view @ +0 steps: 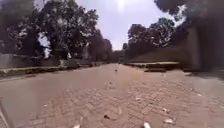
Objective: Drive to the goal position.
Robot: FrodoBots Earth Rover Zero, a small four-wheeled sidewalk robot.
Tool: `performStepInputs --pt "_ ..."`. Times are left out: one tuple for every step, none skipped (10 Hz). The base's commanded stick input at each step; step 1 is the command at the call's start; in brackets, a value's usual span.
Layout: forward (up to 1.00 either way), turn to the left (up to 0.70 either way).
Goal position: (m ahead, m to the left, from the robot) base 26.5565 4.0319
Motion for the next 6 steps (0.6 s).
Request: performStepInputs --pt "0.7 -0.35" --pt "0.7 -0.35" --pt "0.7 -0.35" --pt "0.7 -0.35" --pt "0.7 -0.35" --pt "0.7 -0.35"
